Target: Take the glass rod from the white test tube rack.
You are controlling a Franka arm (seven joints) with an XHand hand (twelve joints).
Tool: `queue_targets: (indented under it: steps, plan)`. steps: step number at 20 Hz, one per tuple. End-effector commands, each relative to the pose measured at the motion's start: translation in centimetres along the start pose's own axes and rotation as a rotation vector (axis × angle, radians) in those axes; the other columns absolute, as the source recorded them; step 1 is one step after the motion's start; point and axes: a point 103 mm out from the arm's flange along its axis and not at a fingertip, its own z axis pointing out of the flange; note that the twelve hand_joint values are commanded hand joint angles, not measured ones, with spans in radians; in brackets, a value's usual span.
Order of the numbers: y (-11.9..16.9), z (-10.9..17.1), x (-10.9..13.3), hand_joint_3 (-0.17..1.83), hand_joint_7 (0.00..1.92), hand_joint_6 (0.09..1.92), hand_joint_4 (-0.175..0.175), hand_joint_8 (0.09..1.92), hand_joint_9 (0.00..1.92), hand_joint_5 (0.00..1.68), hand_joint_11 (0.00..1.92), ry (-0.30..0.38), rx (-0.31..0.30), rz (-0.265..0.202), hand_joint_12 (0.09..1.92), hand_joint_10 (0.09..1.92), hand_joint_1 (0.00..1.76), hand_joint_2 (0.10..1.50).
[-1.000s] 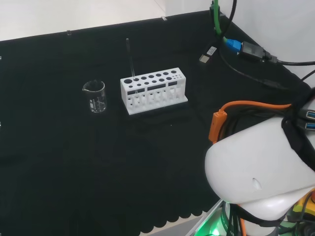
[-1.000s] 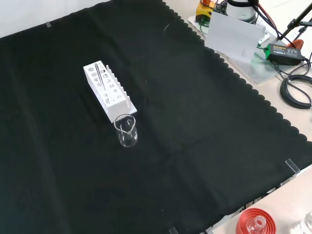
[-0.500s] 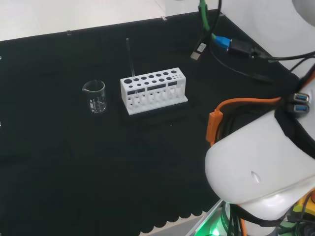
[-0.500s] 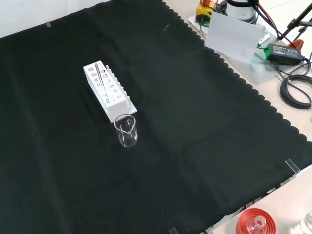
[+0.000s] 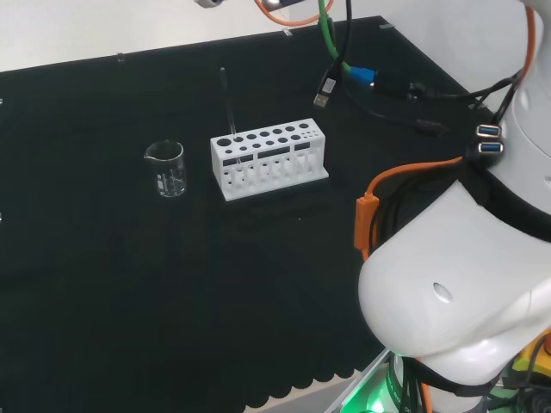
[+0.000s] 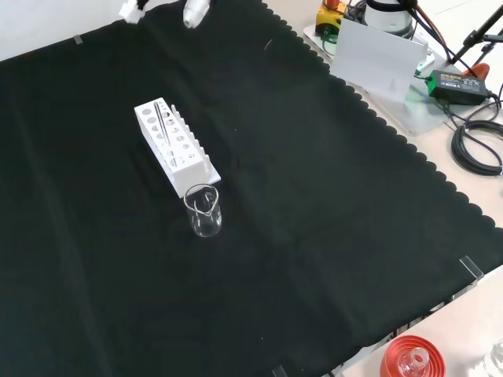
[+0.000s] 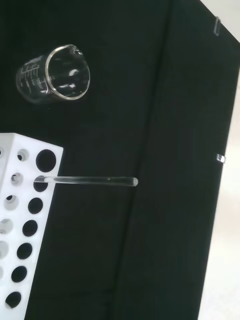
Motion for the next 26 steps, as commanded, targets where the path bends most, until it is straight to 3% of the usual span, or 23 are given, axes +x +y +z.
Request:
queue_targets:
  steps: [1, 26]
  plan:
    - [1.8, 1.8, 0.1, -0.17, 0.39, 0.09, -0.051, 0.85, 0.55, 0.36, 0.32, -0.015, 0.013, -0.040, 1.43, 0.87, 0.57, 1.16]
    - [4.9, 9.2, -1.3, -0.17, 0.40, 0.11, -0.062, 0.85, 0.56, 0.39, 0.32, 0.013, 0.089, -0.070, 1.43, 0.87, 0.57, 1.16]
